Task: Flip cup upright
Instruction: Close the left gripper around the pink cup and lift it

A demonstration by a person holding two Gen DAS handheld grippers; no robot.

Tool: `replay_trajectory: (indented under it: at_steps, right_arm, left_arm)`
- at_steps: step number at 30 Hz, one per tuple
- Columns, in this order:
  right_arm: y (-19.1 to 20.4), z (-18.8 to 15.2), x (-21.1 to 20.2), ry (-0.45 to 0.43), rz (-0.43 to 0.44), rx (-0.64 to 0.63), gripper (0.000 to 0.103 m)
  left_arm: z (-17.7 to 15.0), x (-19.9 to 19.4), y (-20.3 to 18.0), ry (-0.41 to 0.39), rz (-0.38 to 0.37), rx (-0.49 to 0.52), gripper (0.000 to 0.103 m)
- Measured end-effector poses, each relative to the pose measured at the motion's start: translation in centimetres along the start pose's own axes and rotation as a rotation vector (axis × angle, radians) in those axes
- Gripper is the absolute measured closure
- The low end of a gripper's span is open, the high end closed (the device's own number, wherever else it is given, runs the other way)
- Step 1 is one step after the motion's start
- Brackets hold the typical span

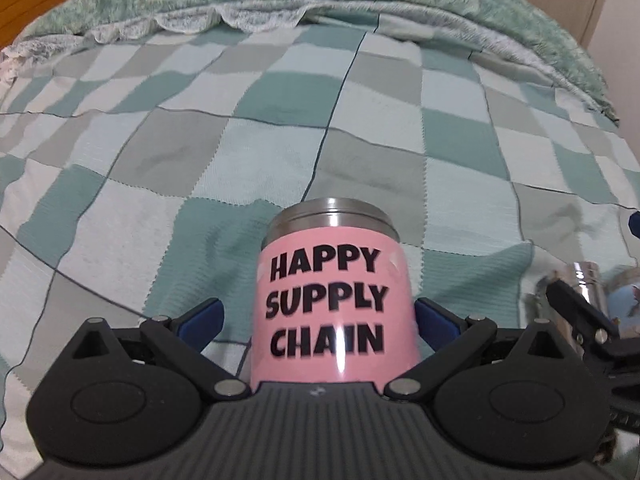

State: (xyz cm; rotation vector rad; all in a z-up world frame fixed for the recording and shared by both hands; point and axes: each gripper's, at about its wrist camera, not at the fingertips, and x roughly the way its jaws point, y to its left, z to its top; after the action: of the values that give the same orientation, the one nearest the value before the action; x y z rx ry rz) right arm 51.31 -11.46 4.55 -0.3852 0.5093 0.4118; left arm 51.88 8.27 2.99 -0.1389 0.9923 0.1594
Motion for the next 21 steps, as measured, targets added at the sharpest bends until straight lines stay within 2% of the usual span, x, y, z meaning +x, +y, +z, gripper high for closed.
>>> replay_trajectory:
  at_steps: [1, 3, 4, 5, 9, 13, 21]
  right_arm:
    - [0.1, -0.1, 0.4, 0.009, 0.000, -0.012, 0.000]
    - [0.2, -0.3, 0.8, 0.016, 0.001, -0.021, 0.000]
    - [0.2, -0.4, 0.9, 0.017, 0.005, -0.023, 0.000]
    - [0.3, -0.4, 0.9, 0.019, 0.008, -0.022, 0.000]
    - [0.4, -0.4, 0.8, 0.015, 0.010, -0.018, 0.000]
    - [0.3, -0.5, 0.4, 0.012, 0.016, -0.015, 0.000]
    - [0.4, -0.9, -2.7, 0.006, 0.018, -0.015, 0.000]
  left_arm:
    - [0.1, 0.4, 0.0, 0.008, 0.002, 0.004, 0.001]
    - [0.2, 1.1, -0.3, 0.040, 0.003, 0.013, 0.009]
    - [0.3, 1.4, -0.5, 0.057, -0.003, 0.019, 0.016]
    - [0.3, 1.8, -0.6, 0.077, -0.009, 0.024, 0.018]
    - [0.3, 2.2, -1.4, 0.071, 0.022, 0.044, 0.018]
    - [-0.1, 1.8, -1.5, 0.049, 0.016, 0.051, 0.018]
    - [-1.1, -0.6, -1.5, 0.028, 0.033, 0.076, 0.018]
